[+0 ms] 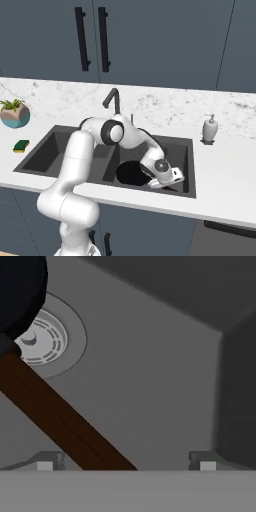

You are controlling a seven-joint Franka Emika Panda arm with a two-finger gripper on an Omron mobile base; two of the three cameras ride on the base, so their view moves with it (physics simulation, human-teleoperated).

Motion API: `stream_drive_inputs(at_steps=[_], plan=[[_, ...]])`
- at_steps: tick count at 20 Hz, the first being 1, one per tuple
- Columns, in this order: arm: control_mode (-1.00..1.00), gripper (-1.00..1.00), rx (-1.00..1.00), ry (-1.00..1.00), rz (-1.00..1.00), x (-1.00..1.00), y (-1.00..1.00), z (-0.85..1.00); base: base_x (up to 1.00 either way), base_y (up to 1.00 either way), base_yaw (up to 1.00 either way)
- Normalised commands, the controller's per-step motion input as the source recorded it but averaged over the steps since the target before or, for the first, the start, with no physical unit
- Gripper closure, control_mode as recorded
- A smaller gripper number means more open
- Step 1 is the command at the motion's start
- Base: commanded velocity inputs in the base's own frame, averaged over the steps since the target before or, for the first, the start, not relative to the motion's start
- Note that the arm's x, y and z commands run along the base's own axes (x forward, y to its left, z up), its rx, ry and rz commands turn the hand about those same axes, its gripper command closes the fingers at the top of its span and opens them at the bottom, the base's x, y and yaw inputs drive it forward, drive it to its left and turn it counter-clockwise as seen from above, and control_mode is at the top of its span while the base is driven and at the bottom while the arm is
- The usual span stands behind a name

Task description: Pick the pan and sponge and place them into the sink. Then turn on the water.

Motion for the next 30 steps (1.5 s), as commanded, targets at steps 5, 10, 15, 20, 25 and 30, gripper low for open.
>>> stream_drive_inputs(at_steps=[5,10,15,20,25,30], plan=[[-1.00,-1.00,0.13,0.03,-0.03,0.00,-0.05,0.99,0.00,0.00,0.00],[-1.00,-1.00,0.03,0.00,-0.10,-0.19,0.15,1.00,0.00,0.00,0.00],[-1.00,-1.00,0.00,0.00,-0.04,-0.36,0.13,1.00,0.00,0.00,0.00],[-1.00,-1.00,0.00,0.00,0.00,-0.55,0.06,1.00,0.00,0.00,0.00],[-1.00,-1.00,0.00,0.01,0.00,-0.64,0.06,0.98,0.00,0.00,0.00],[-1.00,-1.00,0.00,0.11,-0.04,-0.61,0.30,0.88,0.00,0.00,0.00]])
